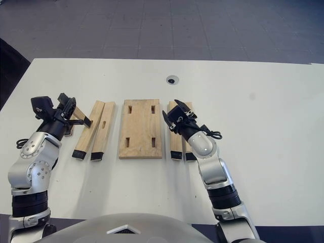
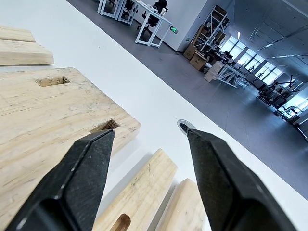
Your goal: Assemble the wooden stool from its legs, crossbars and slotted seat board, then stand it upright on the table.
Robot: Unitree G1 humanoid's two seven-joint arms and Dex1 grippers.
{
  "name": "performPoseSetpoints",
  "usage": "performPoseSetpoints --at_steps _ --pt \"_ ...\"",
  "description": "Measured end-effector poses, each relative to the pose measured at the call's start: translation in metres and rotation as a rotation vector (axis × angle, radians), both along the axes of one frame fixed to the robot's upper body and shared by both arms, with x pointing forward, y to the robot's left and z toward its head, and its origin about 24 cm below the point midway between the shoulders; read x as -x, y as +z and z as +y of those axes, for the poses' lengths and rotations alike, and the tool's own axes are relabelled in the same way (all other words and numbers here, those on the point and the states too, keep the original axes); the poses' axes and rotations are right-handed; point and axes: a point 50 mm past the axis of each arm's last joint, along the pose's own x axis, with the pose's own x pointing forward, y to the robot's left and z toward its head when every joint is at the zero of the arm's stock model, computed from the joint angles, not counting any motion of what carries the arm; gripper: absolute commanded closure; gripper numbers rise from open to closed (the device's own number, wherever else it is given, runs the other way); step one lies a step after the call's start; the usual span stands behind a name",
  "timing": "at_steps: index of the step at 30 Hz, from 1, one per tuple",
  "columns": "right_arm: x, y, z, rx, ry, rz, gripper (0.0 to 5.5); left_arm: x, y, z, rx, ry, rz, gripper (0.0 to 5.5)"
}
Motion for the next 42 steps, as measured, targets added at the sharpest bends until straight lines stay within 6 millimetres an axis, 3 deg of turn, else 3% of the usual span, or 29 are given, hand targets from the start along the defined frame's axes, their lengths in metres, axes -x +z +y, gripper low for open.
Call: performPoseSetpoints --at_steps 11,14,24,30,42 --pt "0.000 0.001 0.001 -0.007 0.001 -0.003 2.71 -0.011 -0.007 -0.002 -0.055 -0.053 -0.009 5.06" --pt "0.001 0.002 0.001 -0.008 0.000 -0.002 2.71 -0.008 -0.005 0.007 -0.045 -0.018 -0.012 5.06" --pt "0.005 -0.003 0.004 -0.005 0.011 0.024 2.71 -0.008 0.016 0.003 0.027 -0.004 -0.100 5.06" --pt "0.007 -0.003 0.004 -0.007 0.011 0.026 2.71 -0.004 0.010 0.008 -0.058 0.022 -0.062 5.06" --pt "0.007 0.000 0.005 -0.013 0.016 0.017 2.71 -0.003 0.003 0.003 -0.068 0.028 -0.044 5.06"
